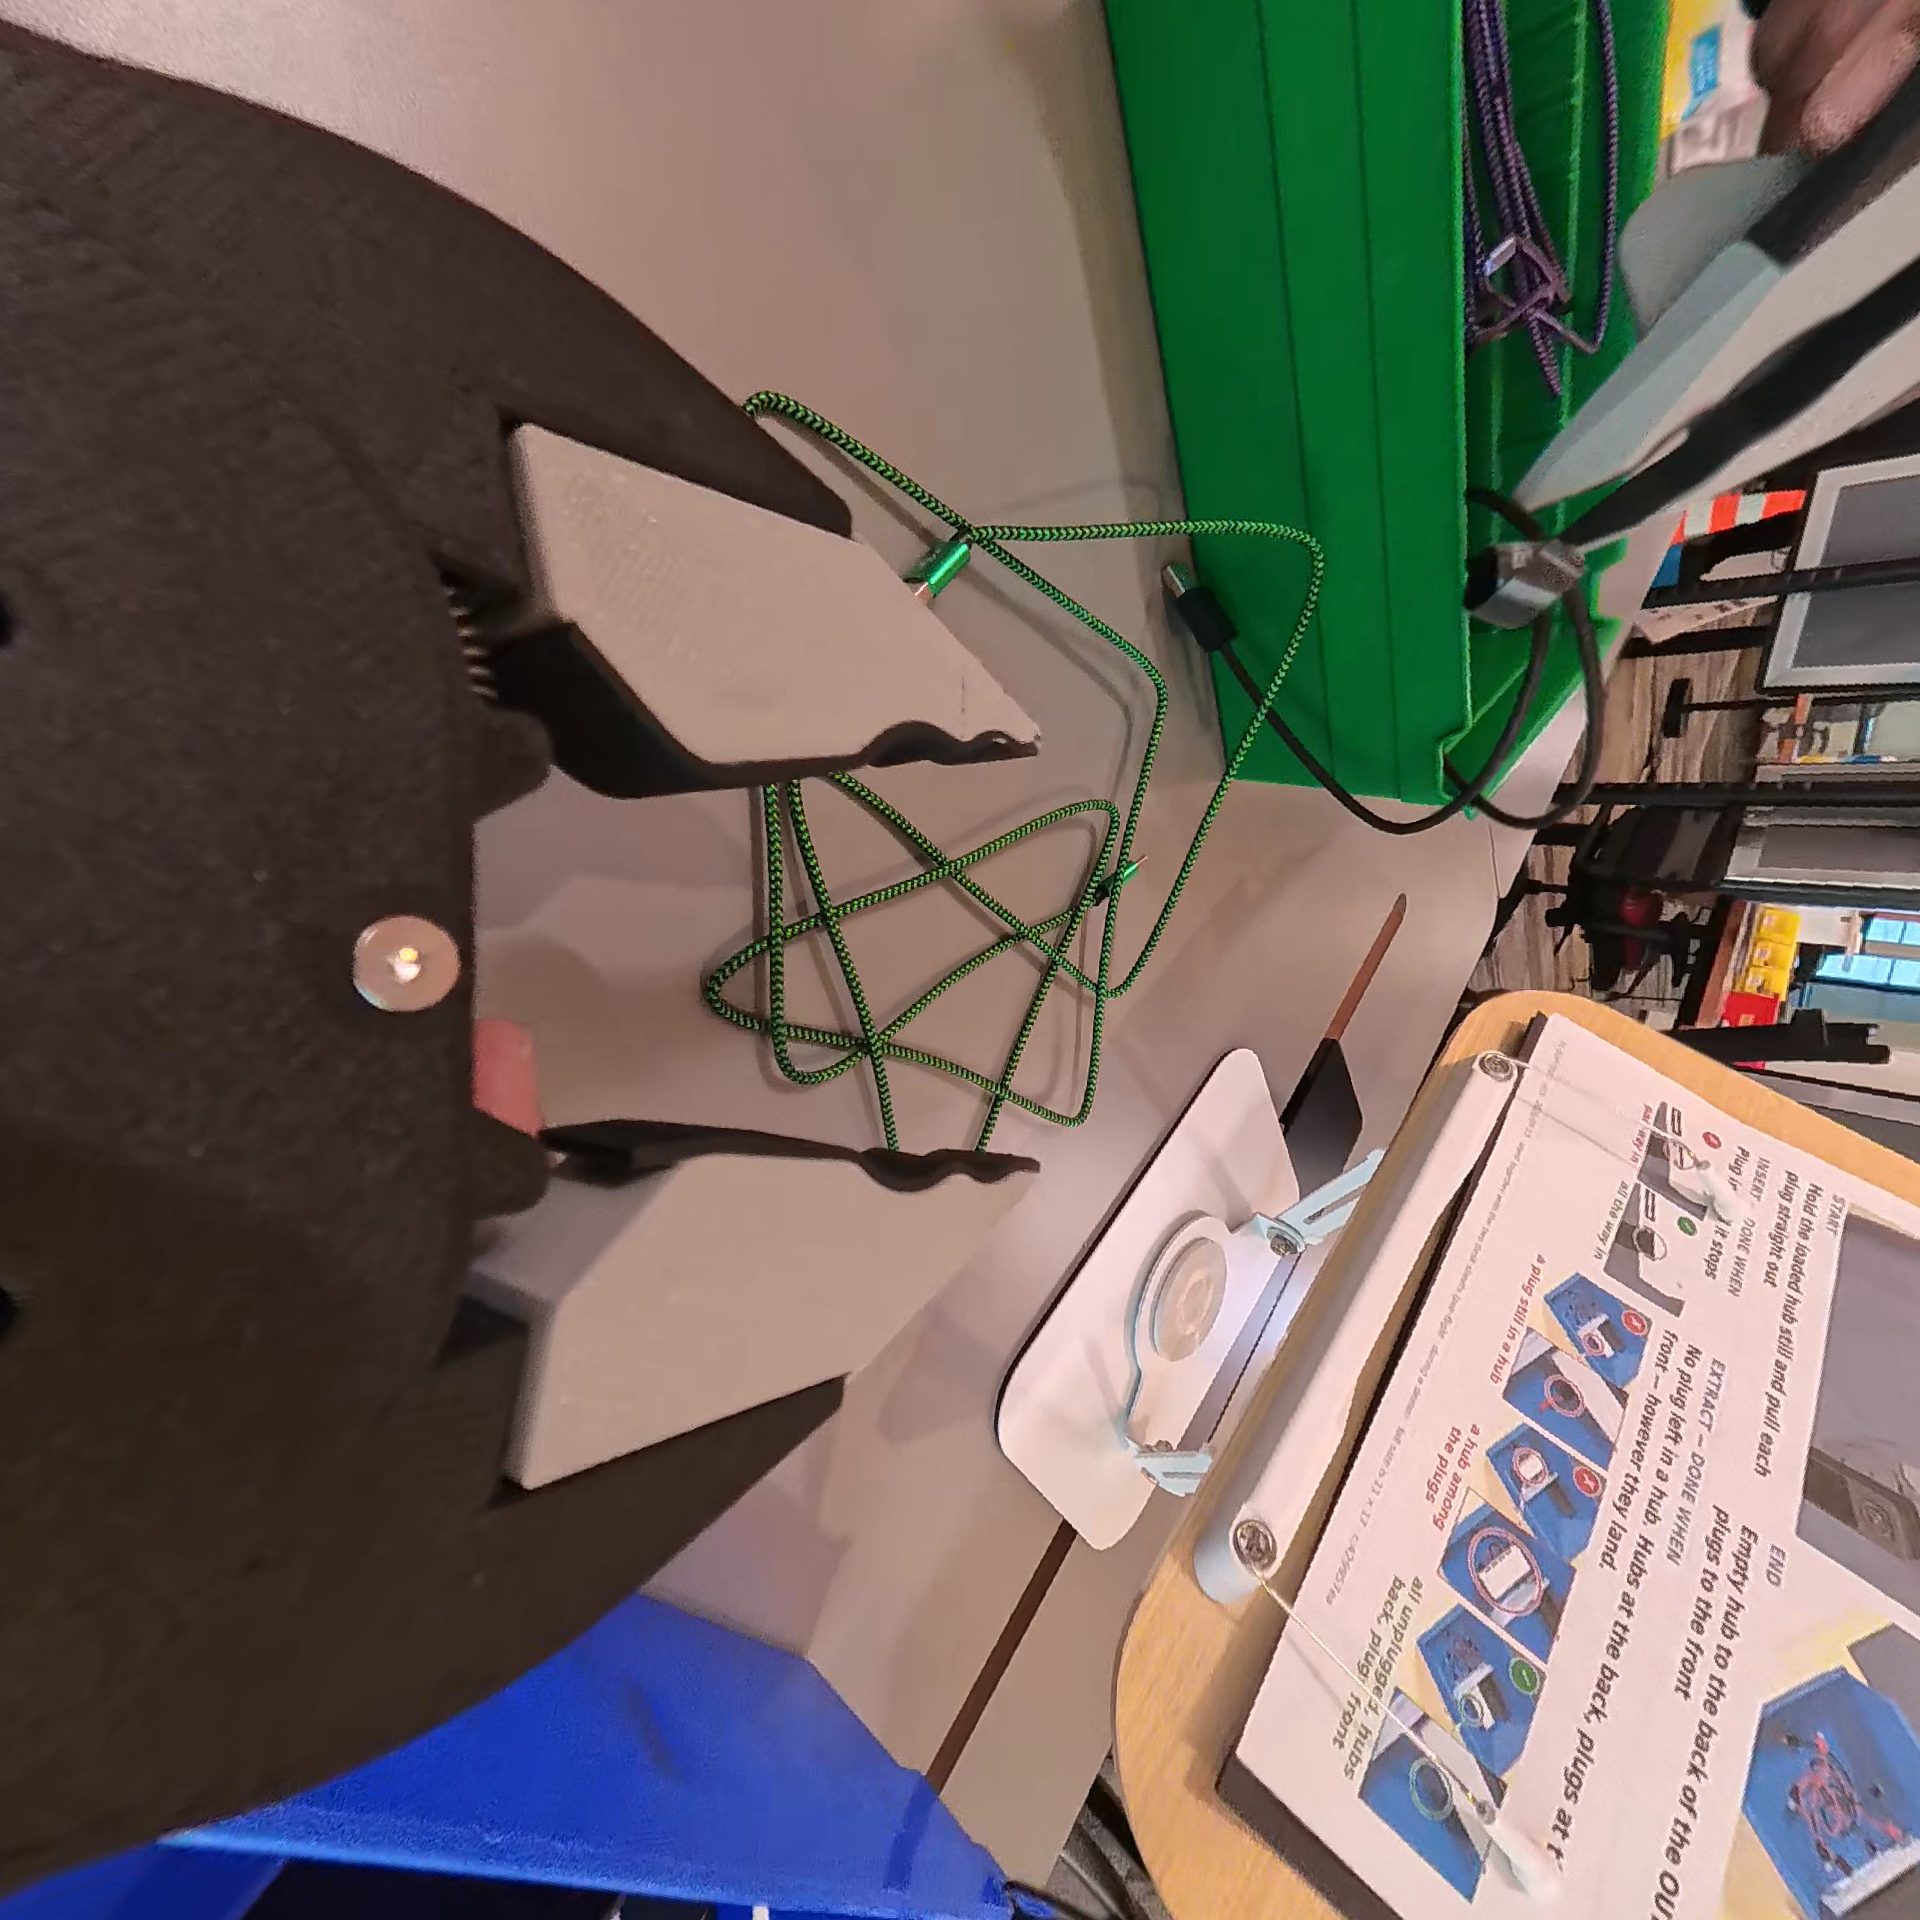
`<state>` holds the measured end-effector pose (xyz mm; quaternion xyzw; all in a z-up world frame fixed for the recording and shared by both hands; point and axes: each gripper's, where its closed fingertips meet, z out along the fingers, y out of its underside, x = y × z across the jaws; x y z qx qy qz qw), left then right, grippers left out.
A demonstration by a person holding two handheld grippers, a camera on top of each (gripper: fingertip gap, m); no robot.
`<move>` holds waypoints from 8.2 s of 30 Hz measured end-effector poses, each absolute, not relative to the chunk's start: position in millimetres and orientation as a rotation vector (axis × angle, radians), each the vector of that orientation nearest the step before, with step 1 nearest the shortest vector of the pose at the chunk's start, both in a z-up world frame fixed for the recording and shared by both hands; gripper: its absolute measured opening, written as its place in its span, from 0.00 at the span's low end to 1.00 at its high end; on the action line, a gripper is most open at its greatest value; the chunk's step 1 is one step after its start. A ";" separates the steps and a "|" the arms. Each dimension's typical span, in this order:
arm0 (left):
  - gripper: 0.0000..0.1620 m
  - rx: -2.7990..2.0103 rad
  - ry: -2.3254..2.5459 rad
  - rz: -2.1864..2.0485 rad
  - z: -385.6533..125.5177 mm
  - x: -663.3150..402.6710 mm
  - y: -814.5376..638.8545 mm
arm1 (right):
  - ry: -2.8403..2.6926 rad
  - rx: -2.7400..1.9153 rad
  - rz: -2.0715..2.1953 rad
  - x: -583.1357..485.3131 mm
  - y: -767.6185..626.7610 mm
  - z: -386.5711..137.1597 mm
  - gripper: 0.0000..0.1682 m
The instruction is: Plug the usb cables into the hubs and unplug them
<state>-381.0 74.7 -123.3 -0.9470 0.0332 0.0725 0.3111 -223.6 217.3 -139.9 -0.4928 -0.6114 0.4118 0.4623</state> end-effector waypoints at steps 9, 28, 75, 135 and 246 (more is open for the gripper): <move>0.01 -2.547 0.075 0.236 -123.2 -377.4 78.9 | -1.486 -1.215 1.017 -221.6 220.6 -135.9 0.43; 0.01 -2.457 -0.087 0.382 -77.8 -405.1 82.9 | -1.490 -1.194 1.006 -220.4 217.1 -133.6 0.41; 0.00 -1.636 -0.052 0.074 -82.1 -248.7 191.4 | -1.243 -1.150 1.049 -204.6 246.5 -89.7 0.44; 0.10 -2.327 0.437 0.220 -235.4 -195.1 158.5 | -1.887 -1.179 0.578 -221.4 209.8 -213.8 0.11; 0.02 -2.395 1.634 0.517 -184.1 -182.3 107.1 | -2.341 -0.739 0.818 -169.5 128.3 -216.5 0.05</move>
